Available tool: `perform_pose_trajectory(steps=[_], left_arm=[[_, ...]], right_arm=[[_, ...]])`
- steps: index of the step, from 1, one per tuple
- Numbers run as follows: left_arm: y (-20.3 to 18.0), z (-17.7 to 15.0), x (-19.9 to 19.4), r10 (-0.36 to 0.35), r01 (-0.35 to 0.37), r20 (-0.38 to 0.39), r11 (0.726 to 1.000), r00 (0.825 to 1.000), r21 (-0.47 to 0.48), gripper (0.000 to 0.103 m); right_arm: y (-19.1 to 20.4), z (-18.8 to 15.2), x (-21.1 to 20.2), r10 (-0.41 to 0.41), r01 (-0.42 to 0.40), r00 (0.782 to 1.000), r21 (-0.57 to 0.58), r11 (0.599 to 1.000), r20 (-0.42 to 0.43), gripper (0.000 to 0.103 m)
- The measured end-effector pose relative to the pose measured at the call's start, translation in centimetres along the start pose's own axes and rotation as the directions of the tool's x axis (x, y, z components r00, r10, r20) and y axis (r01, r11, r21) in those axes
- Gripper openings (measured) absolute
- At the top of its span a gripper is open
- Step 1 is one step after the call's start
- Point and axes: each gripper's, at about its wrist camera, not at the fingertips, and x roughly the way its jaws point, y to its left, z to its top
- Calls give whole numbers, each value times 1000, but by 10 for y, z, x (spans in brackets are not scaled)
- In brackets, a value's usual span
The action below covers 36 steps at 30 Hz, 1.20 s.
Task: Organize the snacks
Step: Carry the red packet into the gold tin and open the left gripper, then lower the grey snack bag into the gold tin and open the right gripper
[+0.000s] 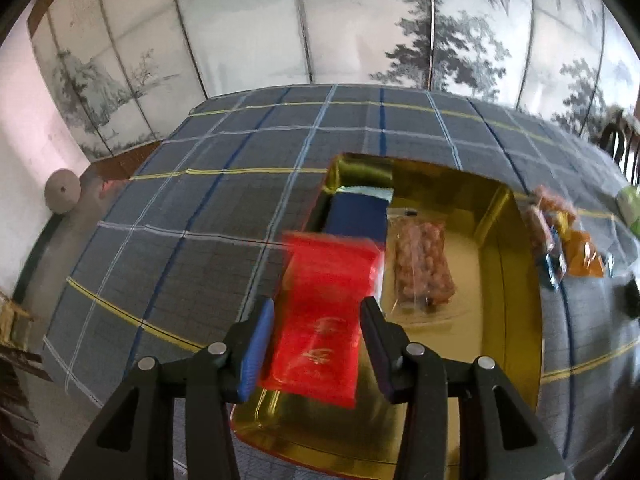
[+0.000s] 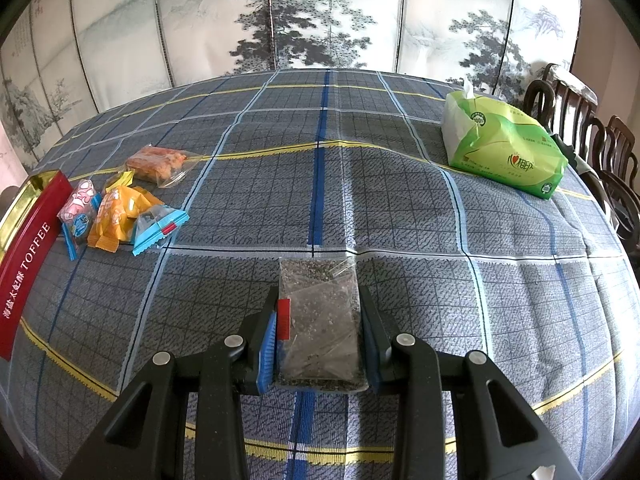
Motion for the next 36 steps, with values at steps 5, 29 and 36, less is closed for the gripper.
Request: perform_pose_trajectory(steps=[5, 29, 36], left_arm=[[12, 5, -18, -16, 18, 27, 999, 999, -50, 46], [8, -59, -105, 55, -45, 135, 996, 989, -74, 48], [16, -64, -93, 47, -40, 85, 996, 995, -79, 61]], right_arm=[[0, 0, 0, 0, 0, 1000, 0, 1000, 0, 32], [125, 66, -63, 456, -451, 889, -86, 888, 40, 32], [204, 89, -32, 561, -563, 826, -145, 814, -57, 32]])
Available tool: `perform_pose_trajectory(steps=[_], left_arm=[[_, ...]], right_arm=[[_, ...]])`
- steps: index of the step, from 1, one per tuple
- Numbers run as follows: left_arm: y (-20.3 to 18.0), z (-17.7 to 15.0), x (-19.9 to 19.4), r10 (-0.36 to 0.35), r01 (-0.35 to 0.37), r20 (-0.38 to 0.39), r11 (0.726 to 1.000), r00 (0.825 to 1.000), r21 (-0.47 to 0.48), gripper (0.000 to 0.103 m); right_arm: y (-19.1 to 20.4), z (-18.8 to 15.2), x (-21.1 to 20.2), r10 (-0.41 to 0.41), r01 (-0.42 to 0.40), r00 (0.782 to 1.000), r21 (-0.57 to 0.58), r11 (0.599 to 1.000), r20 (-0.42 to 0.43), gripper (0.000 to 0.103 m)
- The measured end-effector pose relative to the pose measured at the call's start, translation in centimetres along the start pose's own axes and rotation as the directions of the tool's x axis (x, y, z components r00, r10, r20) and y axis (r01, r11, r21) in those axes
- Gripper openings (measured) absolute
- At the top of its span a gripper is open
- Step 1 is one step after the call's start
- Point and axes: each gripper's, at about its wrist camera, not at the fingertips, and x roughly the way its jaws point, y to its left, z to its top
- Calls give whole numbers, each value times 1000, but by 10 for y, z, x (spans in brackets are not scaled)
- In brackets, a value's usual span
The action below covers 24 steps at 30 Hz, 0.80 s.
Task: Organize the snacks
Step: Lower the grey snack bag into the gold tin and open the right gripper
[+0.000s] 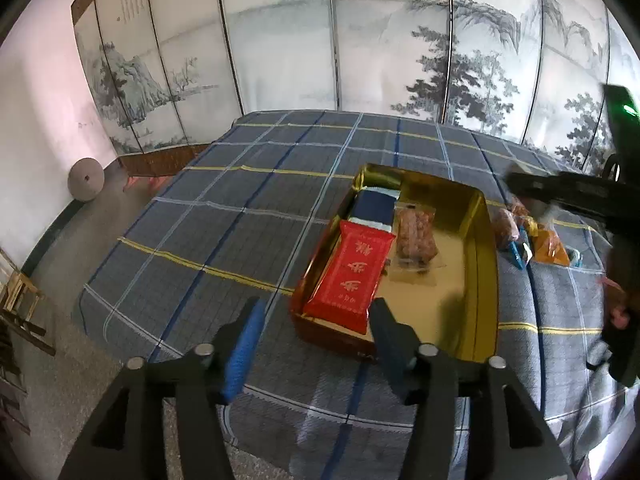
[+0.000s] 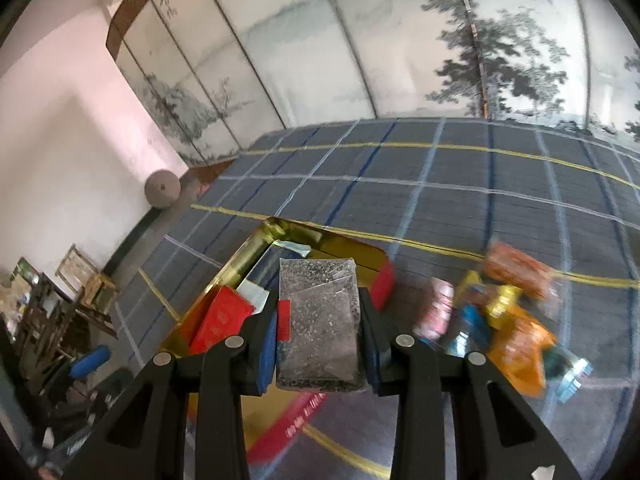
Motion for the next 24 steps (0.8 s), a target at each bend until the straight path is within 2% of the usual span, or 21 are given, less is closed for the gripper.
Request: perform_pose_trajectory(steps=[2, 4, 7, 11, 18, 24], left_arm=[[1, 0, 1, 1, -1, -3, 1000, 1000, -2, 65], [2, -1, 0, -7, 7, 7, 1000, 1000, 3, 65], [0, 0, 0, 12, -12, 6, 1000, 1000, 25, 72], [-2, -1, 2, 9, -9, 4, 999, 1000, 44, 74], [-3, -1, 11, 7, -6, -25, 999, 1000, 42, 75], [-10, -4, 7, 24, -24, 8, 997, 1000, 77, 75]], right_arm=[[-2, 6, 22, 28, -28, 999, 19, 999, -30, 32], [2, 7, 39, 26, -25, 998, 22, 999, -52, 32], [6, 9, 63, 19, -18, 997, 20, 1000, -78, 32], [18, 10, 87, -6, 6, 995, 2, 1000, -101, 32], [25, 10, 104, -27, 25, 994, -20, 999, -108, 34], [28, 16, 96, -23, 22, 997, -25, 999, -76, 35]])
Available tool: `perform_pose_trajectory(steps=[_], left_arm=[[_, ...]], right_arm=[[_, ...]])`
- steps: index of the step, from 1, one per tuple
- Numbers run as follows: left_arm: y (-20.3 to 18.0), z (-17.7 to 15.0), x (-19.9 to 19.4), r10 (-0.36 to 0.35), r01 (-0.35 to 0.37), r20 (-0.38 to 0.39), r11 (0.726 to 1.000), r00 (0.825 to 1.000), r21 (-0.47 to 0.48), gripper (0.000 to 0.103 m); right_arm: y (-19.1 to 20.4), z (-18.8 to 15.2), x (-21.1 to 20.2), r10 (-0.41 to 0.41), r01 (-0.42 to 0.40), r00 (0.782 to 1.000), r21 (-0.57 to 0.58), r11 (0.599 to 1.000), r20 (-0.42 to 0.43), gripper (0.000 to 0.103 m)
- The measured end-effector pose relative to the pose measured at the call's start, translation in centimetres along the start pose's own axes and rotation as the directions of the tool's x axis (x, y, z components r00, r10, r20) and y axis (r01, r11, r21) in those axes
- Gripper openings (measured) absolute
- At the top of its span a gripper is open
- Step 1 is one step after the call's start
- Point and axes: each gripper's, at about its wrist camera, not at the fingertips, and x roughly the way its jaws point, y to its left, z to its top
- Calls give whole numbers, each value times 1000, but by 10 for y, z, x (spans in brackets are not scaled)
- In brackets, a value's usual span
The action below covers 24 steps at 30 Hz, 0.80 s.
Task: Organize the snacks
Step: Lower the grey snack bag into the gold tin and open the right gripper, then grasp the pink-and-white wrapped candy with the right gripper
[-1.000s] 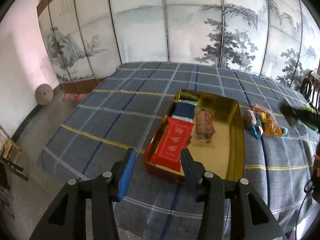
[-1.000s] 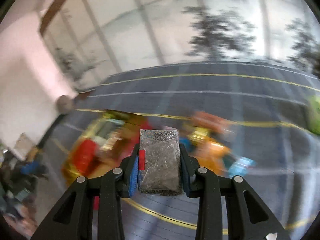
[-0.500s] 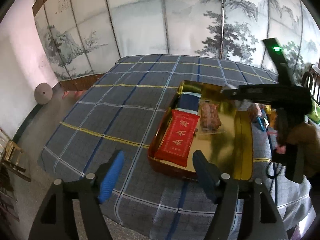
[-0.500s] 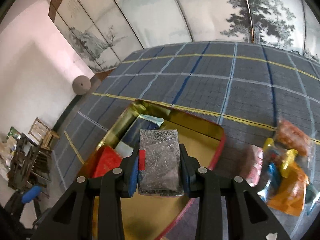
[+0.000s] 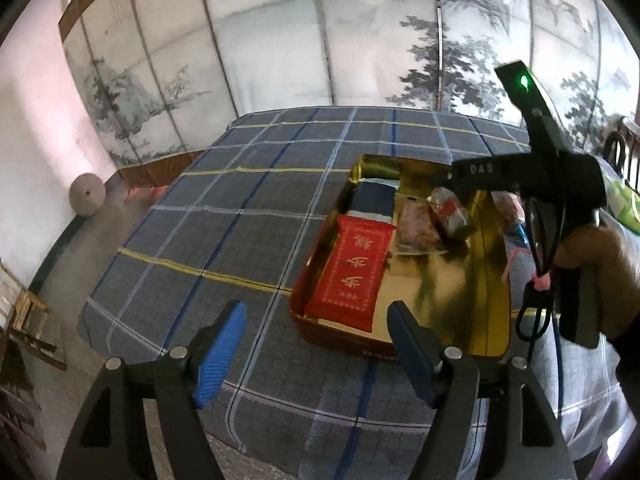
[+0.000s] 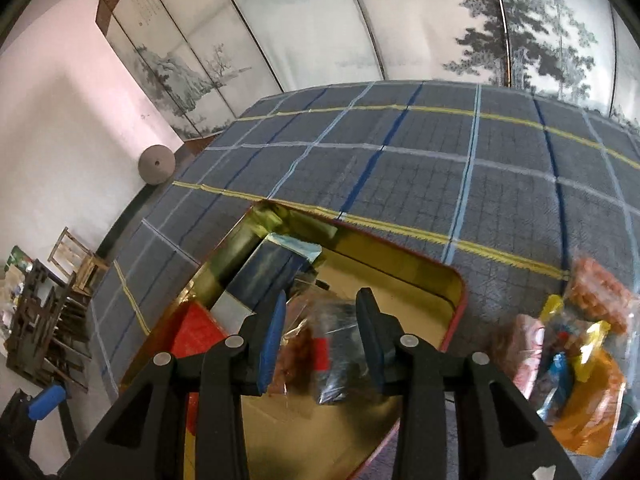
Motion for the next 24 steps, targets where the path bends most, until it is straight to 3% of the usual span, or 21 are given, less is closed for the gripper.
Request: perform_pose_trajectory(steps=[6, 10, 16, 24], left_arm=[[-6, 1, -9, -38, 38, 24, 999, 999, 27, 75], [-14, 0, -11, -69, 68, 21, 997, 997, 39, 75], [-31, -1, -10, -77, 78, -5, 994, 997, 72, 75], [-33, -1, -6, -56, 57, -8, 995, 998, 81, 75]], right_arm=[[-35, -10, -80, -17, 13, 989, 24, 1000, 148, 35], [-65, -32, -107, -100, 101, 989, -1, 995, 105, 33], [-67, -54, -88, -130, 128, 991, -97, 987, -17, 32], [-55, -34, -49, -166, 158, 986, -156, 975, -36, 32]])
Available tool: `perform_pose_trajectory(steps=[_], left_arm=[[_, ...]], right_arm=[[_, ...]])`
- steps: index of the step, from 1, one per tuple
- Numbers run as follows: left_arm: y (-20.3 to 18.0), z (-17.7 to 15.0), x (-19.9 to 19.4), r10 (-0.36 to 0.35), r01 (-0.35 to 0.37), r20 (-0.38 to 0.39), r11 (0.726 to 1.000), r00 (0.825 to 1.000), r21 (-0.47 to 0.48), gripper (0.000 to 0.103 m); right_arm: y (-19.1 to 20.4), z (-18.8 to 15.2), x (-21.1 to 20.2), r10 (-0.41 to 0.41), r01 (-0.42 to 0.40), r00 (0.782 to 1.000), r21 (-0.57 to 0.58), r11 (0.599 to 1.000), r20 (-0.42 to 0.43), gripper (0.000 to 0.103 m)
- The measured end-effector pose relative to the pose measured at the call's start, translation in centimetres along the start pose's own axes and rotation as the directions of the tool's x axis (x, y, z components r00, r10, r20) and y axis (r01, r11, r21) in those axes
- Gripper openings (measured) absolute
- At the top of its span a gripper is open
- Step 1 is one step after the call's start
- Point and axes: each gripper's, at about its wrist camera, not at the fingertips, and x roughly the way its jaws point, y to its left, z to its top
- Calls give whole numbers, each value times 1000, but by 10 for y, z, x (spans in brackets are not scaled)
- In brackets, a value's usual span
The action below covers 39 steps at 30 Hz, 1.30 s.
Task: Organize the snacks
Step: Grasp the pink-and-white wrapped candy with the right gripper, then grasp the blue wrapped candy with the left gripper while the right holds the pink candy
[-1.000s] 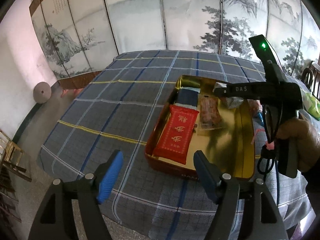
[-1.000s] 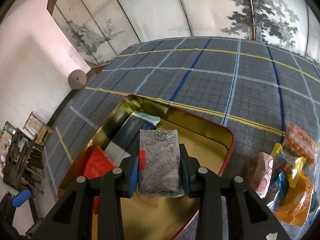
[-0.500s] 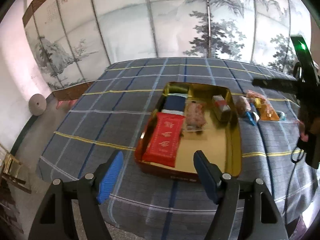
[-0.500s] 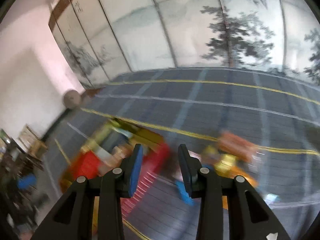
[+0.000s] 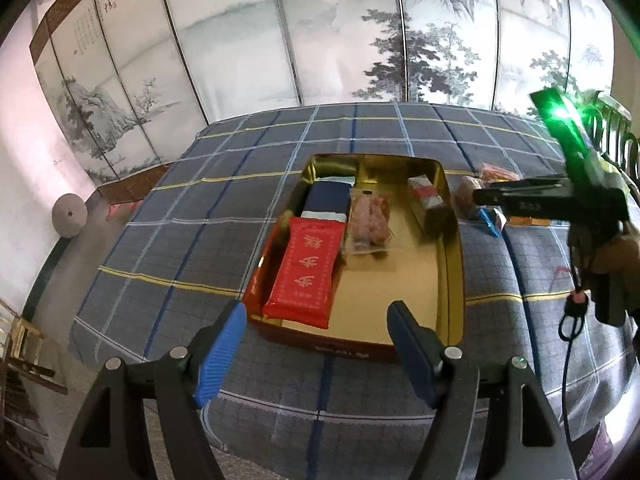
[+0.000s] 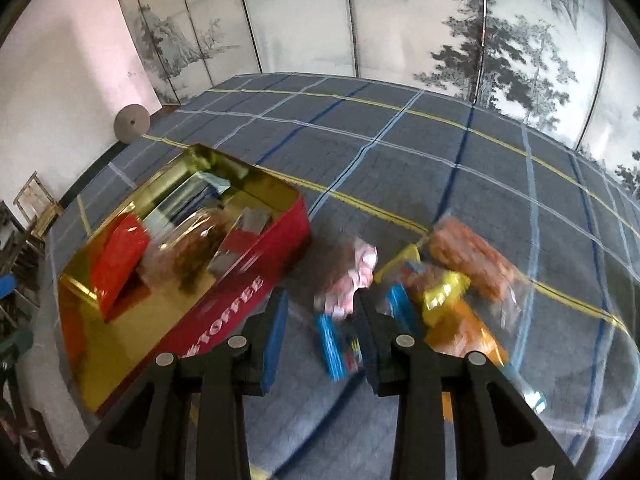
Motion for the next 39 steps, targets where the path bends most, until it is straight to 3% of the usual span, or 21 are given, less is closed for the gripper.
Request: perform_pose_trajectory(steps=[2, 8, 12, 14, 17, 20, 23, 27, 31, 33, 36, 39], left_arm=[[0, 0, 2, 5, -5, -1, 1000, 1000, 3, 75], [-3, -2, 11, 10, -10, -24, 1000, 1000, 19, 75], [-7, -2, 10, 23, -23, -24, 999, 999, 32, 75], [-9, -1, 7, 34, -34, -16, 999, 999, 42, 75], [-13, 1, -5, 24, -25, 24, 998, 999, 52, 75], [-28, 6, -16, -26, 22, 48, 996, 998, 90, 75], [-51, 13, -26, -78, 68, 64, 987, 995, 148, 75], [-83, 29, -24, -213, 205, 26, 960, 977, 190, 75], [-116, 54, -5, -303, 300, -22, 927, 953, 225, 75], [-133, 69, 12, -362, 370, -78, 895, 929, 251, 75], [-155, 90, 39, -387, 411, -139, 872, 912, 265, 75], [-176, 108, 66, -373, 417, -199, 866, 906, 274, 75]], right_arm=[[-3, 6, 9, -43, 43, 999, -1, 999, -4, 34], [-9, 12, 32, -49, 49, 997, 14, 999, -55, 33], [-6, 9, 36, -38, 39, 998, 16, 999, -50, 19], [-8, 3, 17, -24, 24, 1000, 35, 999, 0, 19], [-28, -21, -46, -2, -13, 991, 113, 993, 131, 18], [-62, -60, -96, -142, 115, 977, 167, 979, 158, 18], [-114, -105, -121, -295, 268, 952, 243, 932, 84, 19], [-164, -154, -135, -428, 409, 904, 304, 860, -5, 19], [-188, -179, -133, -443, 419, 896, 366, 831, -23, 19], [-195, -185, -136, -425, 386, 905, 401, 831, 11, 19], [-195, -187, -134, -414, 365, 909, 405, 838, 37, 19], [-199, -189, -135, -388, 335, 920, 410, 848, 51, 19]])
